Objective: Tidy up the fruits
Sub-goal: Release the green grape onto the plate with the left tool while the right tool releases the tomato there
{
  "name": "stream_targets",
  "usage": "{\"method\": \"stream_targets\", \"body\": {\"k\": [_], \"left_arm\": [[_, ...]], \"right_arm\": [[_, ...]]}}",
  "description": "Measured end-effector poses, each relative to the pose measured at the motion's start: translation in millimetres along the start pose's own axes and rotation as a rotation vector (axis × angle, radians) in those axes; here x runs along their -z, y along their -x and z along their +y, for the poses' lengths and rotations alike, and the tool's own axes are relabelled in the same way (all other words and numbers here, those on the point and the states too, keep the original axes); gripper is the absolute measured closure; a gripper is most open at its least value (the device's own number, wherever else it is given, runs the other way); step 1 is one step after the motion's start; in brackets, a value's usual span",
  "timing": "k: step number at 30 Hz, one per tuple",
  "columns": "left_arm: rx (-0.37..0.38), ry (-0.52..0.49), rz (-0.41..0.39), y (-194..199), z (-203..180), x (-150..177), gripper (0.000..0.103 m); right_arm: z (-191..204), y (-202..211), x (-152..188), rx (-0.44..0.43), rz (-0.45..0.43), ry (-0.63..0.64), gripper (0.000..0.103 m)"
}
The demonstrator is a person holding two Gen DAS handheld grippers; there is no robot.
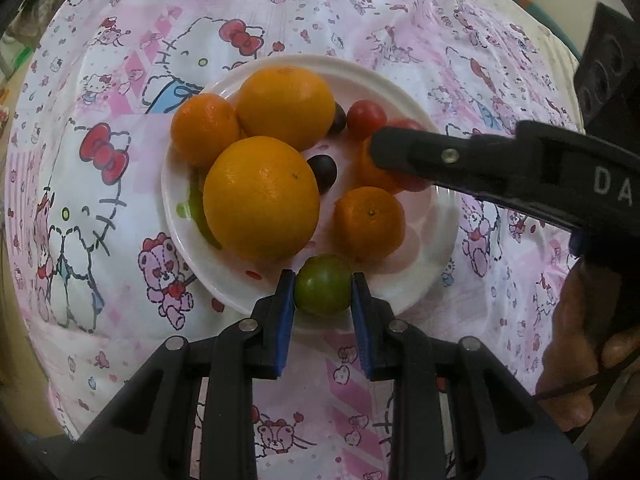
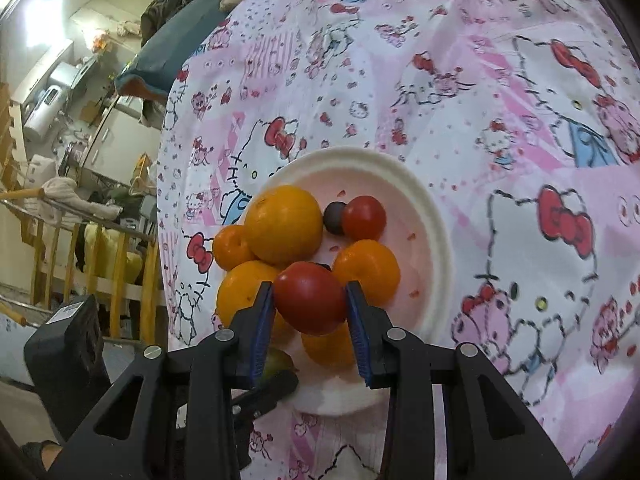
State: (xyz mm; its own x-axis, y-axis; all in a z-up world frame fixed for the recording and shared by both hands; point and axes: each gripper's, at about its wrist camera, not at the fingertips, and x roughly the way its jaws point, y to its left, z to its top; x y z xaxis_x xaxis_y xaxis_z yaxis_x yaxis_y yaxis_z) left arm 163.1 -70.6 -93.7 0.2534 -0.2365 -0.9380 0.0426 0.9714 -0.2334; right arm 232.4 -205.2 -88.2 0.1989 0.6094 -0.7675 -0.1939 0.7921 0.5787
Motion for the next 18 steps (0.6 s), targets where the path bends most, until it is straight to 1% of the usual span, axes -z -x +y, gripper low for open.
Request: {"method": "stream_targets", "body": {"k": [5, 9, 10, 11, 12, 14, 18], "left_arm": [[-0.02, -0.029, -0.001, -2.0, -3.4, 0.8, 0.079], [-0.014, -0.044, 0.004, -5.6, -6.2, -0.9, 0.076], [-0.015, -0.046, 0.006, -5.8, -6.4, -1.5, 0.073], [-0.011, -0.047, 0.003, -4.9, -6.7, -1.8, 0.064], [-0.006, -0.046, -0.003, -3.5, -7.3, -2.3, 0.05], [0.0, -0.034, -0.019, 0.9, -6.8, -2.3, 0.034], [-0.003, -0.037, -0.029, 9.0, -2.8, -0.6, 0.034]], "right_arm": [[6.4, -5.4, 1.4, -0.019, 0.002, 0.014, 0.063], [7.7, -3.9, 1.4, -0.014, -0.013, 0.019, 0.063], [7.3, -3.4, 1.4, -0.021, -0.012, 0.016, 0.059], [6.6, -1.7, 1.4, -0.027, -0.015, 0.007, 0.054], [6.0, -0.4, 1.2, -0.029, -0.02, 0.002, 0.049], [6.7, 6.1, 0.5, -0.017, -0.043, 0.006, 0.049], [4.8, 21.5, -1.5, 0.025, -0.086, 0.009, 0.049]]}}
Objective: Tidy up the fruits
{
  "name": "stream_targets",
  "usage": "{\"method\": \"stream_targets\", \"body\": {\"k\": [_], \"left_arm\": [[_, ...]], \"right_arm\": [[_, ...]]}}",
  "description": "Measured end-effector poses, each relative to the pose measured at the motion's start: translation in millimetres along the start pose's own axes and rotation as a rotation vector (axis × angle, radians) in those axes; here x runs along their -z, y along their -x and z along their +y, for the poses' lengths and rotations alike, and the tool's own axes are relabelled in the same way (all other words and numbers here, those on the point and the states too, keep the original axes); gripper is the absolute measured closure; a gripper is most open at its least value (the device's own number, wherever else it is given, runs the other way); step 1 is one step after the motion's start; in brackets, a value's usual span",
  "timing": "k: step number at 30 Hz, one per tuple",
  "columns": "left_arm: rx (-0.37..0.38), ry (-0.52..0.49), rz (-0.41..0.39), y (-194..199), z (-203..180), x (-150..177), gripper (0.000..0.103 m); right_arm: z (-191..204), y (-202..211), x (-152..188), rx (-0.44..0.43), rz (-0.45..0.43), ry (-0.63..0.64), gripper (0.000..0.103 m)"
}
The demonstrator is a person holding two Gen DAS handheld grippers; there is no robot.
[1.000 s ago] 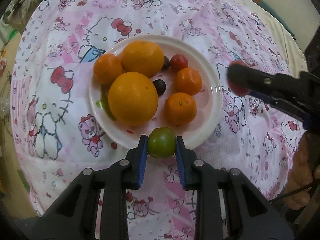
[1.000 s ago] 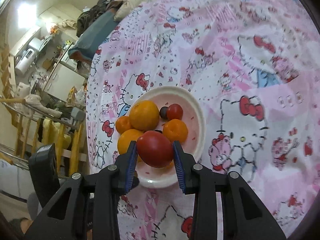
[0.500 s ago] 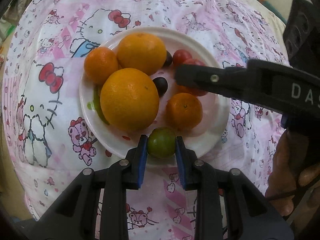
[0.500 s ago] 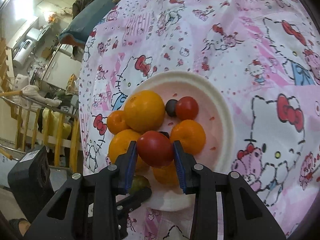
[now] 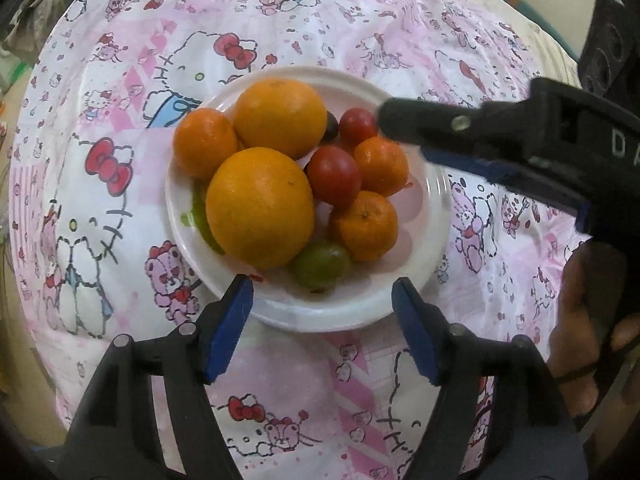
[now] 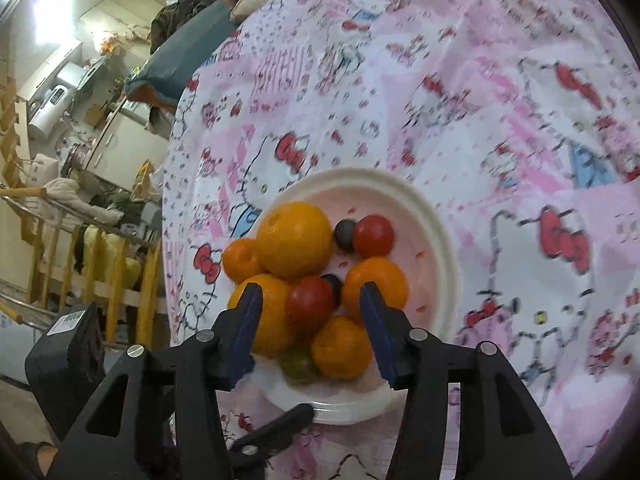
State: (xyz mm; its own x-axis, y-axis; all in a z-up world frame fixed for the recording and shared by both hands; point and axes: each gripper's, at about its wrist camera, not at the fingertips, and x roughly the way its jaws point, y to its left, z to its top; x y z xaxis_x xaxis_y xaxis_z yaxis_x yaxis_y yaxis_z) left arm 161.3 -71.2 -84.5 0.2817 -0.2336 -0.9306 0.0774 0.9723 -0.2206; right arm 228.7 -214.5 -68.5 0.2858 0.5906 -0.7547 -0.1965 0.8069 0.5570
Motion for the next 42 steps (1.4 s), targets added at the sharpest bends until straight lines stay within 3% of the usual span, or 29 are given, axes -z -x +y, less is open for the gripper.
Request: {"method": "stream_targets", "body": {"k": [6, 10, 15, 19, 26, 34, 42], "left_arm": [[-0.026, 0.009, -0.035, 18.1, 8.8, 5.3, 0.034], [-0.056, 0.006, -0.054, 27.8, 11.6, 12.6, 0.034], [-0.107, 0.046, -0.071, 46.1, 28.2, 18.8, 0.034], [-0.143, 0.07, -0.133, 69.7, 43.2, 22.6, 0.028], [-0.153, 0.061, -0.27, 116.3, 55.4, 37.9, 0.001], [-0.206, 0.011, -0.43, 151.6, 45.9, 69.4, 0.0], [-0.224, 0.014, -0.517, 167.0, 42.5, 95.0, 0.0]], "right_arm": [[-8.2, 17.8, -0.4, 0.05, -0.036, 0.003, 0.048], [-6.6, 27.8, 4.1, 0.084, -0.053, 0.009, 0.029], [8.3, 50.9, 17.0, 0.137, -0.112, 0.058, 0.025], [23.6, 68.3, 30.8, 0.158, -0.156, 0.098, 0.024], [35.4, 97.8, 65.7, 0.203, -0.244, 0.093, 0.017], [57.1, 120.2, 105.5, 0.283, -0.344, 0.149, 0.0], [69.8, 125.8, 138.1, 0.36, -0.405, 0.184, 0.0]]}}
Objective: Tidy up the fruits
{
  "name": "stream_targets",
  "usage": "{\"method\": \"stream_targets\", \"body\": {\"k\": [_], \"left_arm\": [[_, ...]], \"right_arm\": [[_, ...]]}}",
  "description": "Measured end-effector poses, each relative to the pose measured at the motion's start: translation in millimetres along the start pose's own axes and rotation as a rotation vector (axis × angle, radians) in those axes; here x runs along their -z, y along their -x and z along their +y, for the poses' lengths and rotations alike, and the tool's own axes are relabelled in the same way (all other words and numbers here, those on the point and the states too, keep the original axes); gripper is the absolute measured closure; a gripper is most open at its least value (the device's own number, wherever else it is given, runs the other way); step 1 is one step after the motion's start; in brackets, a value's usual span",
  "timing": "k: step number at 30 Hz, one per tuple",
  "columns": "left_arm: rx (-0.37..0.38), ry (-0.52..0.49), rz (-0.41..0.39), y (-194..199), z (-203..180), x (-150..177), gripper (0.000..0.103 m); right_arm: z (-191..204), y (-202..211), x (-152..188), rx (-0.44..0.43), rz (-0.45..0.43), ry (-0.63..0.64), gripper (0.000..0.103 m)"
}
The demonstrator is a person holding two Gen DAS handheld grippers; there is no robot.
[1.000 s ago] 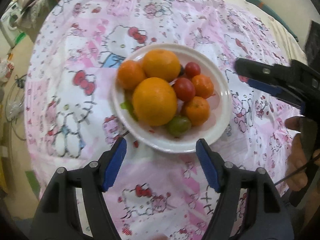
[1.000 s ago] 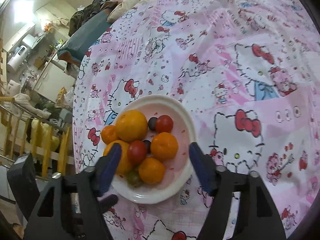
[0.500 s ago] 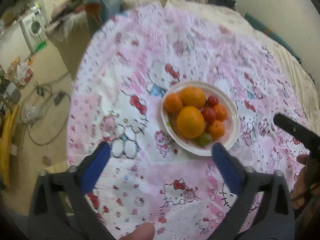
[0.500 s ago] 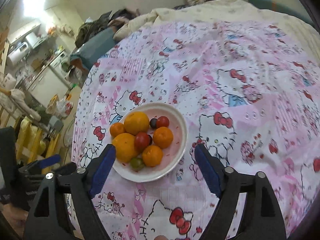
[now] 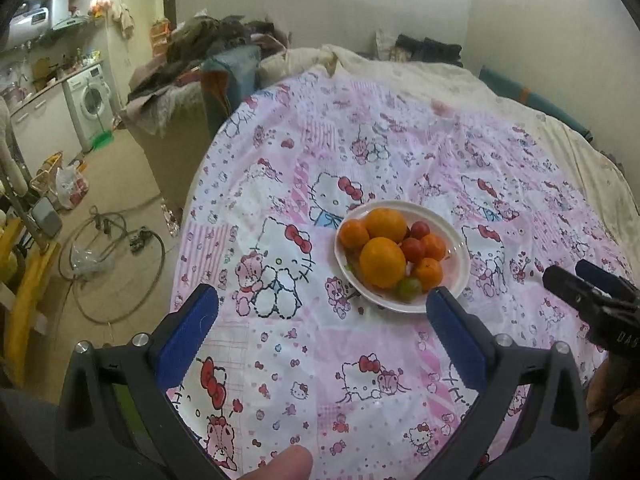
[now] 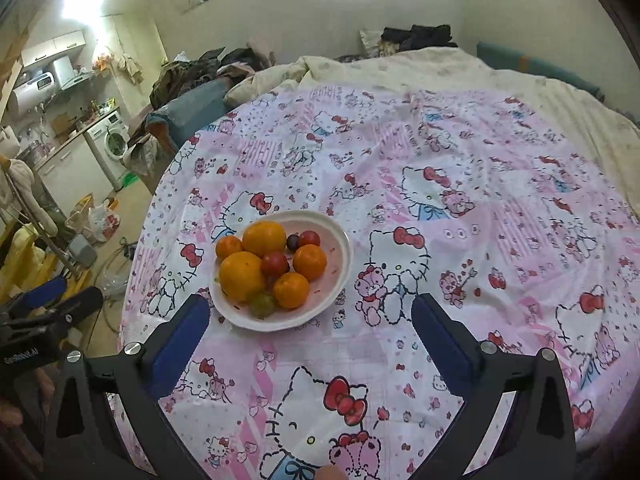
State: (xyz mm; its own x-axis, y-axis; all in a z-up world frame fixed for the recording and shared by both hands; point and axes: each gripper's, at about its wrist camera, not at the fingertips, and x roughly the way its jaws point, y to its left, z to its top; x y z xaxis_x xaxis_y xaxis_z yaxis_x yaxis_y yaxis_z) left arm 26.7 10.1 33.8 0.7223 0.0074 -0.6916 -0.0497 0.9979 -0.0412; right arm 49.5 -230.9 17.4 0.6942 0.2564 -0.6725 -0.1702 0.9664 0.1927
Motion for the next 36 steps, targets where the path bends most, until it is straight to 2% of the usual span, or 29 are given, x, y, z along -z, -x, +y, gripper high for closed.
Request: {"method": "stream_targets", "body": {"k": [2, 10, 15, 24, 36], "left_arm": [[-0.013, -0.005, -0.011, 0.9, -1.2, 2.6, 0.0], [-0.016, 0.014, 0.027, -19.4, -3.4, 5.9, 0.0], [0.005, 0.024, 0.047, -22.5, -3.6, 8.6, 0.0], [0.014, 0.017, 0.021, -16.9, -6.0, 7.5, 0.0], [0.013, 0.023, 0.024, -17.6, -4.9, 7.0, 0.0]], "right_arm": [[2.4, -2.0, 3.2, 0.015, 0.002, 0.013, 0.0], [8.0, -12.3, 6.6, 0.062, -0.005, 0.037, 0.0], [8.9, -13.1, 6.5, 0.062, -0.007, 0.04, 0.0], [8.9, -13.8, 6.4, 0.064, -0.007, 0.039, 0.0], [5.4, -14.9, 6.0, 0.065, -0.006, 0.032, 0.0]]}}
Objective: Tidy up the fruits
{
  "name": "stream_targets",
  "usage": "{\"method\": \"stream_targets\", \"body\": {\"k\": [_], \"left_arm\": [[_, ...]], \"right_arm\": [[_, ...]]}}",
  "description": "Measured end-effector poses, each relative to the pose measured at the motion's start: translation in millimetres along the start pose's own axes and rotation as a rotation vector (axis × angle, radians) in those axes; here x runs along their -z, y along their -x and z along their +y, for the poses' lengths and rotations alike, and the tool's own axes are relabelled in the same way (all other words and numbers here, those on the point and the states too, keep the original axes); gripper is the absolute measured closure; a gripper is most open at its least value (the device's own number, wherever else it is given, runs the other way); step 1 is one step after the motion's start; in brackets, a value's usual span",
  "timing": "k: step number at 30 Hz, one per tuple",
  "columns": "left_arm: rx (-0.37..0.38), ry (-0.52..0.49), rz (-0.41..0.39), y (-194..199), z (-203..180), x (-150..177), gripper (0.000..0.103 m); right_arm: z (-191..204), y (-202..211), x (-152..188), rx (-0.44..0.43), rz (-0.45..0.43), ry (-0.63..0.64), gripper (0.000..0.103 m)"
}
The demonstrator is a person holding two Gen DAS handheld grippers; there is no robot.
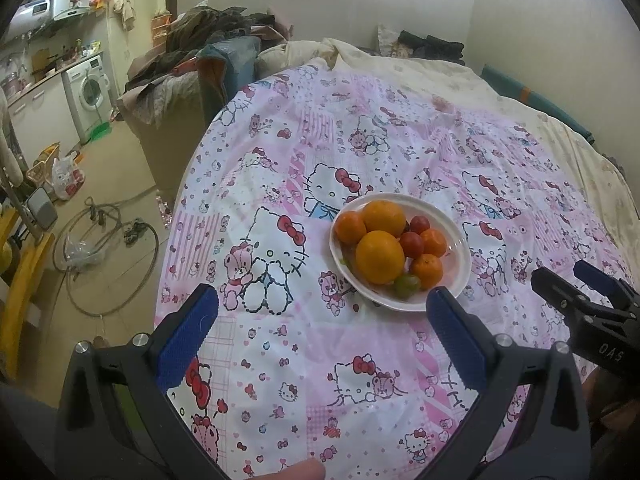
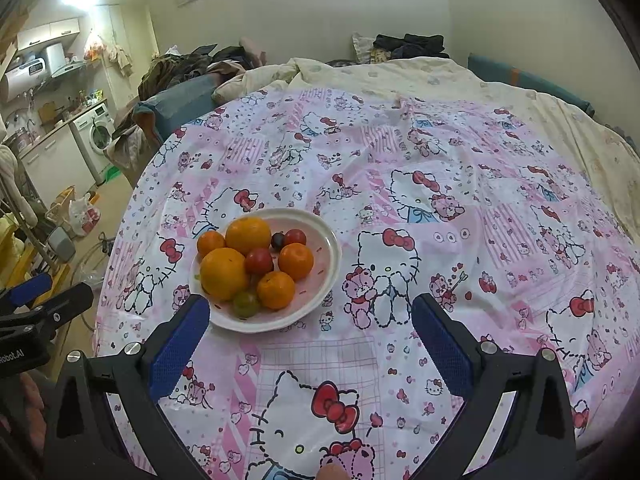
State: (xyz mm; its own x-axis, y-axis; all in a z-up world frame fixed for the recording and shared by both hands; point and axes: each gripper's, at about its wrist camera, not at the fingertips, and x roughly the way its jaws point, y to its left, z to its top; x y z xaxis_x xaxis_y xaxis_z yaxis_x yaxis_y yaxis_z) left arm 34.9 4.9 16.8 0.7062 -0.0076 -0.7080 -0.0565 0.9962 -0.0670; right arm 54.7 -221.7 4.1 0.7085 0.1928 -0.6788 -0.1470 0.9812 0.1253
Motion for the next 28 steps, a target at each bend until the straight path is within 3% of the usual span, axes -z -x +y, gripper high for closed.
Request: {"method": "stream_targets", "body": {"k": [28], "left_arm": [[-0.018, 0.016, 0.02, -3.3, 3.2, 6.9, 0.0]], "right_arm": [[2.5, -0.7, 1.5, -0.001, 0.005, 0.005, 0.0]]}}
